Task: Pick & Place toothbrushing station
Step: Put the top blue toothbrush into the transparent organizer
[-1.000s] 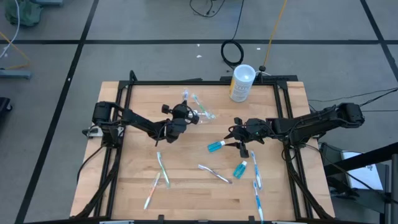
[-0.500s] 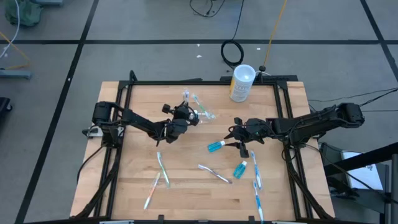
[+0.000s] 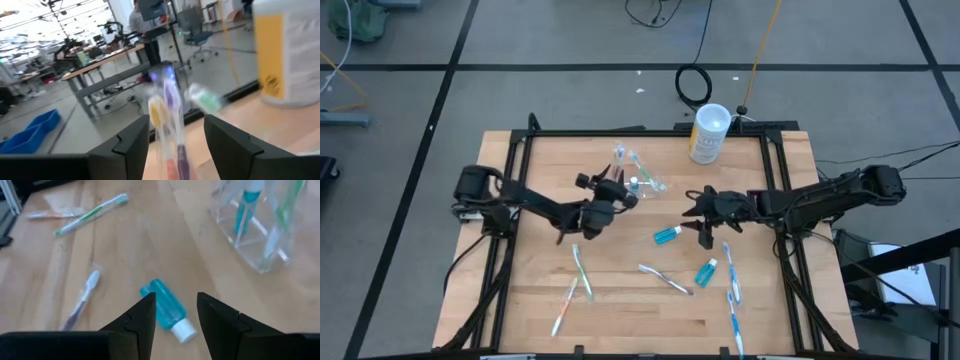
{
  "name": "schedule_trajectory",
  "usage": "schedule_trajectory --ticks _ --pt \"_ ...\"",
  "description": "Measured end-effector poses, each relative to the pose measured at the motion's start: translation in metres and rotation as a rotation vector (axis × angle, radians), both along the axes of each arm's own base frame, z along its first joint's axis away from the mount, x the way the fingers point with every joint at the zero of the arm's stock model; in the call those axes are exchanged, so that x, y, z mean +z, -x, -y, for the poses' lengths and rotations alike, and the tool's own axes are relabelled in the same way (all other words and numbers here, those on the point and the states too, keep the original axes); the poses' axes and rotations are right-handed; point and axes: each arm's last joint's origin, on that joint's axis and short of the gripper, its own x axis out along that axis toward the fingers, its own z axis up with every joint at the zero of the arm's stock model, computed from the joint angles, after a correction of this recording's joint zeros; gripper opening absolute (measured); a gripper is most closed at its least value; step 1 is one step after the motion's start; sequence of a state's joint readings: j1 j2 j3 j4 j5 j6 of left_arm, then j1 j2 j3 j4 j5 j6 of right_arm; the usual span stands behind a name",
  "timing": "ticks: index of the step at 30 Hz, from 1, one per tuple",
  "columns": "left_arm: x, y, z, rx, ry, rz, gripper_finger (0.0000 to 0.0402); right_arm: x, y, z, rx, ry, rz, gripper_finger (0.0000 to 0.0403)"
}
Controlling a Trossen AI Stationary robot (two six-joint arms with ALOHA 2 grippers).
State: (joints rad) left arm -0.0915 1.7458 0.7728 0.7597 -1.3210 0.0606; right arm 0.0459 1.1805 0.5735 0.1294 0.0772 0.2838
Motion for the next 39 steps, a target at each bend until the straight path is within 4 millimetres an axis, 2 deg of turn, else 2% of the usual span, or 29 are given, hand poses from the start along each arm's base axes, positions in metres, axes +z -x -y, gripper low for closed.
schedule_trajectory --ticks 4,7,11,15,19,28,34,39 --pt "0.025 0.008 0.011 -0.037 -0.004 0.044 0.0195 -0.001 0.002 -0.014 0.021 -0.061 -0.009 0.0134" --pt "0.036 0.012 0.018 -0.061 0.000 0.078 0.0195 0.002 0.002 -0.029 -0.009 -0.181 0.028 0.0134" --pt "0.039 0.014 0.023 -0.082 -0.001 0.080 0.0195 0.004 0.009 -0.050 0.029 -0.271 0.011 0.0134" --pt "0.036 0.014 0.023 -0.088 -0.005 0.039 0.0196 0.007 0.024 -0.061 -0.005 -0.388 -0.062 0.0134" --pt "0.032 0.014 0.021 -0.082 0.012 0.042 0.0196 0.005 0.044 -0.065 -0.106 -0.484 -0.184 0.0134" --pt "0.029 0.013 0.020 -0.128 0.033 0.038 0.0196 -0.006 0.091 -0.071 -0.318 -0.664 -0.587 0.0134" --pt "0.029 0.013 0.020 -0.125 0.049 0.077 0.0196 -0.011 0.102 -0.069 -0.381 -0.612 -0.682 0.0134" --pt "0.029 0.013 0.020 -0.125 0.051 0.082 0.0195 -0.016 0.101 -0.066 -0.425 -0.511 -0.658 0.0134"
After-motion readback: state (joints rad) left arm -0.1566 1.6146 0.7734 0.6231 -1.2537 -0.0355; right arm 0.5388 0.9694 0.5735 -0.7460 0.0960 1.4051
